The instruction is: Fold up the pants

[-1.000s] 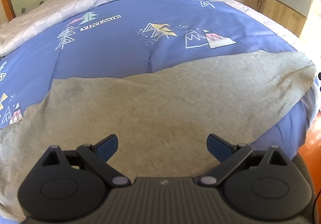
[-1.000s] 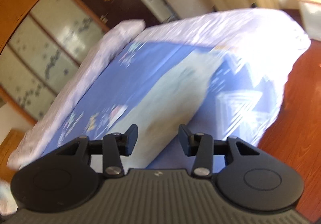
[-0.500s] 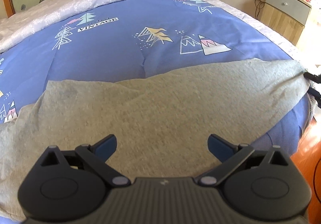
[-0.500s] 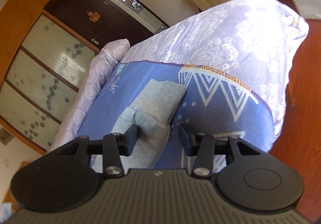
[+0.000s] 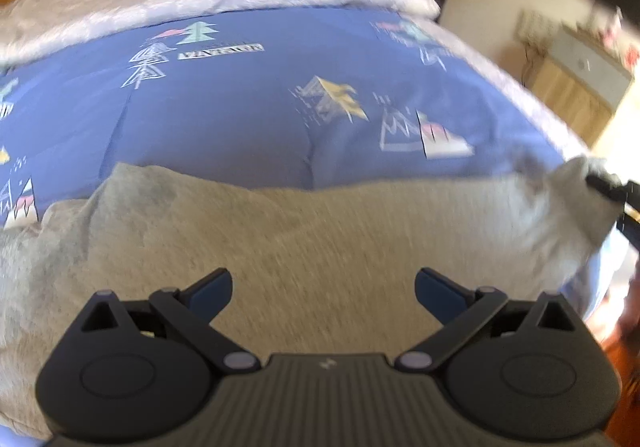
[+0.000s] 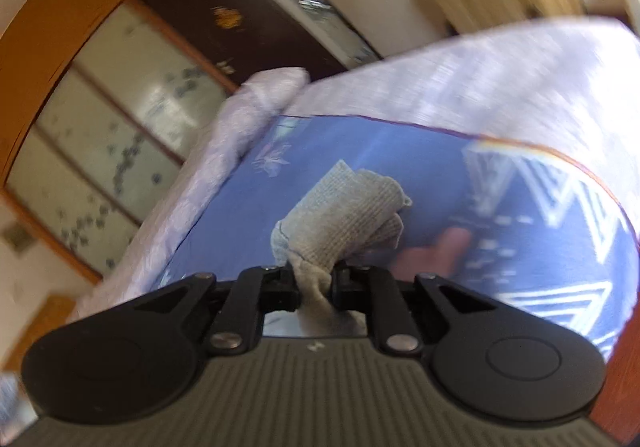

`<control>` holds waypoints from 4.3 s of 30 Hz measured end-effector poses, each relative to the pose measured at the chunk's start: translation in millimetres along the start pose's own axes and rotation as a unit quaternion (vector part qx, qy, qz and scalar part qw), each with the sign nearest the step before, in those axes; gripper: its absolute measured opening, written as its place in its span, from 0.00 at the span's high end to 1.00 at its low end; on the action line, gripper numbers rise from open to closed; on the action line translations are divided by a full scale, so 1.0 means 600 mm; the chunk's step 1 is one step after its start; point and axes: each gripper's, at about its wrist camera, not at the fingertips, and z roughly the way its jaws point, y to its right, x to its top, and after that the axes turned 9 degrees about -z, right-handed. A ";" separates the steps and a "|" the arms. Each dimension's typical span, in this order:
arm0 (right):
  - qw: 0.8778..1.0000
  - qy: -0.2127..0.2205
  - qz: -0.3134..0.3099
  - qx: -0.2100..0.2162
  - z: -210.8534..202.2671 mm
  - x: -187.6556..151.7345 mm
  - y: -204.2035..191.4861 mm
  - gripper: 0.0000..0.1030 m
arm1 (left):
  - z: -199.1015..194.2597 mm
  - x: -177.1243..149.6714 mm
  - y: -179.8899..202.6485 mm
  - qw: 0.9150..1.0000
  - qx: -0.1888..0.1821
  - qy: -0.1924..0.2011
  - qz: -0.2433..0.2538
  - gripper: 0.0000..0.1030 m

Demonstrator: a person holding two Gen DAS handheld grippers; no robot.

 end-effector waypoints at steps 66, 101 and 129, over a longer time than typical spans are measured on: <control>0.971 -0.179 -0.131 0.094 0.028 -0.141 -0.187 0.65 | 0.038 0.038 -0.164 0.988 -0.017 -0.035 -0.152 0.82; 0.949 -0.223 -0.220 0.034 0.057 -0.196 -0.239 0.69 | -0.022 -0.024 -0.182 0.990 0.080 0.005 -0.118 0.50; 0.959 -0.182 -0.217 0.021 -0.001 -0.187 -0.289 0.51 | -0.036 -0.089 -0.194 0.989 0.120 0.003 -0.084 0.40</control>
